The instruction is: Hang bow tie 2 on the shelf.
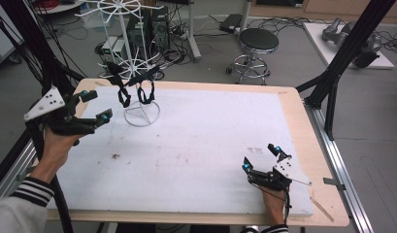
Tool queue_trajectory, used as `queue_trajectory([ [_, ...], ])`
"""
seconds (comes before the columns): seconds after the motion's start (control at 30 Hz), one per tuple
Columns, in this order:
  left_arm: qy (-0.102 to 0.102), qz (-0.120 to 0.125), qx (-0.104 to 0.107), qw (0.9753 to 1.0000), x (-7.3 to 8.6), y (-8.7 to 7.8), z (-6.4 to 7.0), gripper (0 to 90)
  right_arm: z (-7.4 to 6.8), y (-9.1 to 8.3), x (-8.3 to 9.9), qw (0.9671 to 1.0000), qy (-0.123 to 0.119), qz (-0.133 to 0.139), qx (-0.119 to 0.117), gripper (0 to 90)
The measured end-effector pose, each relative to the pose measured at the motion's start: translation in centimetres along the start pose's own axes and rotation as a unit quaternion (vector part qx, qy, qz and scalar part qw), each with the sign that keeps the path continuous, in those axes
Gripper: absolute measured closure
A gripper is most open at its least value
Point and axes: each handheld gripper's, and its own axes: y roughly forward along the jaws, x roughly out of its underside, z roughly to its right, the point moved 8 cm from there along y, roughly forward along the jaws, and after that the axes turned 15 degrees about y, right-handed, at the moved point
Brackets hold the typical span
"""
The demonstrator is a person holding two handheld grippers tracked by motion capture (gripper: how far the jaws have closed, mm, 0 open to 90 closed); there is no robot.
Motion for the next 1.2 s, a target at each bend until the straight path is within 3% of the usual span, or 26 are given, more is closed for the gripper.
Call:
queue_trajectory([
  [0.2, -0.009, 0.025, -0.01, 0.9996, 3.7, -1.2, 3.2, 13.9, 0.0, -0.1, 0.0, 1.0, -0.001, 0.002, 0.001, 1.6],
  [0.3, -0.008, 0.017, -0.012, 0.9997, 5.3, -1.3, 4.3, 13.7, 0.0, 0.0, -0.1, 0.9999, -0.011, 0.005, 0.0, 1.6],
  [0.33, -0.014, 0.017, -0.015, 0.9996, 5.9, -1.4, 4.6, 13.7, -0.1, -0.1, 0.0, 1.0, -0.005, 0.002, 0.001, 1.6],
  [0.63, -0.01, 0.021, -0.049, 0.9985, 9.1, -1.6, 6.6, 13.8, -0.2, -0.1, 0.0, 1.0, -0.008, 0.003, 0.002, 1.6],
  [0.83, -0.016, 0.021, -0.071, 0.9971, 10.7, -1.7, 7.1, 13.7, -0.2, -0.1, 0.0, 0.9999, -0.011, 0.004, 0.004, 1.6],
  [0.93, -0.02, 0.015, -0.067, 0.9975, 11.3, -1.6, 7.4, 13.7, -0.2, -0.1, 0.0, 0.9999, -0.011, 0.004, 0.004, 1.6],
  [1.2, -0.02, 0.019, -0.079, 0.9965, 11.4, -1.7, 7.3, 13.8, -0.2, -0.2, 0.0, 0.9999, -0.01, 0.007, 0.006, 1.6],
])
